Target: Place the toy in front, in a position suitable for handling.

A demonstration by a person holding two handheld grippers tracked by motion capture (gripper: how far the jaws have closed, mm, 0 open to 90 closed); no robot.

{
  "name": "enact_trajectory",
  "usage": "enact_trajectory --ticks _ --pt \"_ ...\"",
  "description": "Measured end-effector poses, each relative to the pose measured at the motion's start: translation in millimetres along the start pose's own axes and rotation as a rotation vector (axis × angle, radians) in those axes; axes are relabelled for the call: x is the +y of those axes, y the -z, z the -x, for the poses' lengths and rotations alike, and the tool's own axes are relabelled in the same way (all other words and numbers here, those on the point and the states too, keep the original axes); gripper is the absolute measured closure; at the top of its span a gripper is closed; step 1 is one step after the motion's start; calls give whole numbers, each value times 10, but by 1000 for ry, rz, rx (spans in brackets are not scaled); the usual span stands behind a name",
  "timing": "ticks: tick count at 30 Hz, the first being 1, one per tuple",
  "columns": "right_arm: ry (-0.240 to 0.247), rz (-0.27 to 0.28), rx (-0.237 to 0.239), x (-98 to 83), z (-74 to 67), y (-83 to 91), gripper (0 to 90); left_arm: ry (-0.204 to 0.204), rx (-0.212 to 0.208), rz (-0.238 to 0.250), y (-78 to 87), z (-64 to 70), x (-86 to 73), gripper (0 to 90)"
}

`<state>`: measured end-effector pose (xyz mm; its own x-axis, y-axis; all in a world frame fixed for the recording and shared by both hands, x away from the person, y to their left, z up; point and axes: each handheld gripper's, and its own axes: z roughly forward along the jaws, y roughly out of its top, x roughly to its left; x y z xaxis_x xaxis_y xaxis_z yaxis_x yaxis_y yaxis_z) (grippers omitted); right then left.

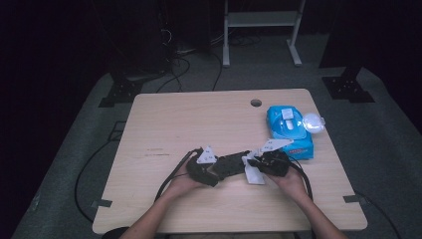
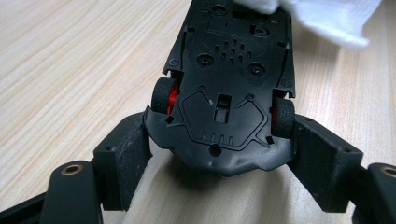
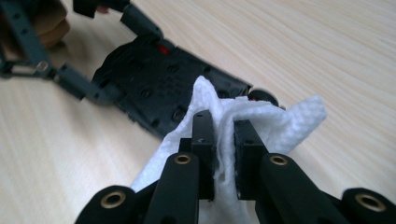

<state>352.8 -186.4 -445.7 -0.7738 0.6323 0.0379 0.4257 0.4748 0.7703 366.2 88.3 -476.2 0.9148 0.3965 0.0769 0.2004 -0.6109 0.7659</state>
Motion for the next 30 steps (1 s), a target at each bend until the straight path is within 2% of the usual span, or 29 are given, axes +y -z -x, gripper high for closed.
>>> enact_trajectory --ticks 6,9,10,11,12,14,21,25,28,30 --pt "6 -6 1 -63 -39 49 810 27 -47 6 20 -15 22 237" --pt "14 9 0 -96 -40 47 807 64 -74 17 27 -51 14 216" --pt "29 14 -5 -108 -54 45 806 89 -90 17 39 -77 12 201" --pt "29 14 -5 -108 -54 45 806 89 -90 17 39 -77 12 193" --pt "58 29 -24 -131 -82 42 806 98 -97 18 51 -91 10 193" --pt "72 34 -26 -144 -101 45 808 130 -112 31 67 -116 3 187" --pt "170 65 -44 -231 -216 70 812 240 -150 88 113 -216 -1 191" --pt "185 74 -40 -248 -214 74 814 289 -142 51 56 -250 -10 225" --pt "206 83 -37 -272 -222 81 815 322 -185 28 -6 -266 -11 245" --pt "224 87 -40 -284 -239 82 816 314 -199 12 -25 -252 13 262"
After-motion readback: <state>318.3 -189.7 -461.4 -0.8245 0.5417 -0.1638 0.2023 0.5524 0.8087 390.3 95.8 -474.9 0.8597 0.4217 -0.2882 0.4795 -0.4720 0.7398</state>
